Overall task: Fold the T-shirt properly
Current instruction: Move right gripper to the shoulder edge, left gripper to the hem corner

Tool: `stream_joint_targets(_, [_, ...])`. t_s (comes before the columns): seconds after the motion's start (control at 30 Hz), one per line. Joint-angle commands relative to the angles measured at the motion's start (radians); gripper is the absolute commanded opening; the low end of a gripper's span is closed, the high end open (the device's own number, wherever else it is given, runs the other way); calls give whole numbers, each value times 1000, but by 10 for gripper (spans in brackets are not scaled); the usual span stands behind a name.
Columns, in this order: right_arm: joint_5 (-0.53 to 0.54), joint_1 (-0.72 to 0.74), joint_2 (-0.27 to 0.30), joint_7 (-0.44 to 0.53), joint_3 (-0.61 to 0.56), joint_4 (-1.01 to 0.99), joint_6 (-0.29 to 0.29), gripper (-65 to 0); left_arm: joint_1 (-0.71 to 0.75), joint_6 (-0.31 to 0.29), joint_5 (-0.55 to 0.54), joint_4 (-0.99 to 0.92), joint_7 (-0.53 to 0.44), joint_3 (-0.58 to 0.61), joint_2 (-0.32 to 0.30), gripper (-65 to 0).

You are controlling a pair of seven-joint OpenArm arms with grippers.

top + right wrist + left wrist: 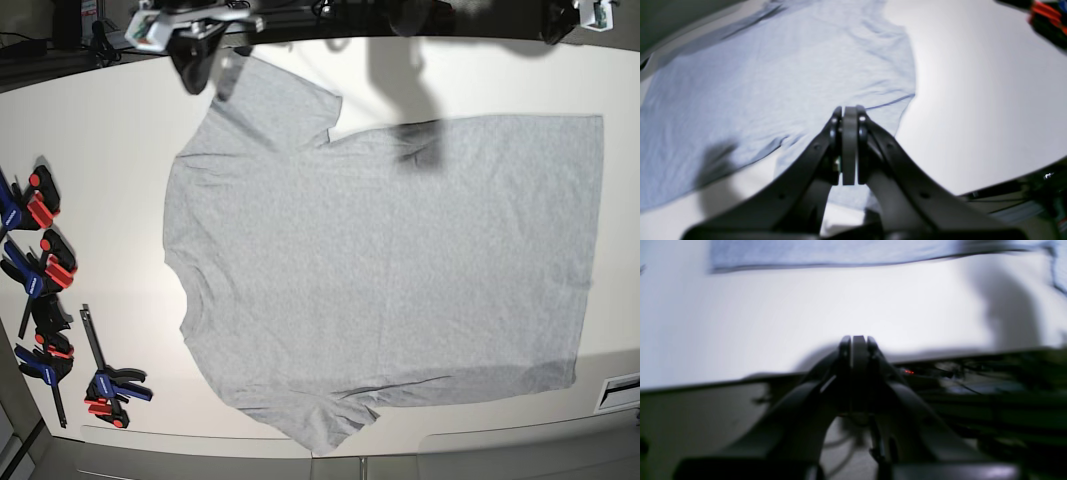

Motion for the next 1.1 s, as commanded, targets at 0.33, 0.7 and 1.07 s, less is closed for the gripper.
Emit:
stream_joint_targets(0.33, [714, 181, -155, -314, 477, -253, 625, -650, -16, -302, -138, 14, -23, -73, -6, -650])
stream_joint_targets(0.7, [756, 270, -191, -372, 548, -481, 623, -529, -84, -302, -121, 14, 130, -73, -6, -650])
stream_joint_targets(1.07, [695, 336, -226, -420, 545, -481, 618, -368, -85, -302, -124, 14, 145, -73, -6, -650])
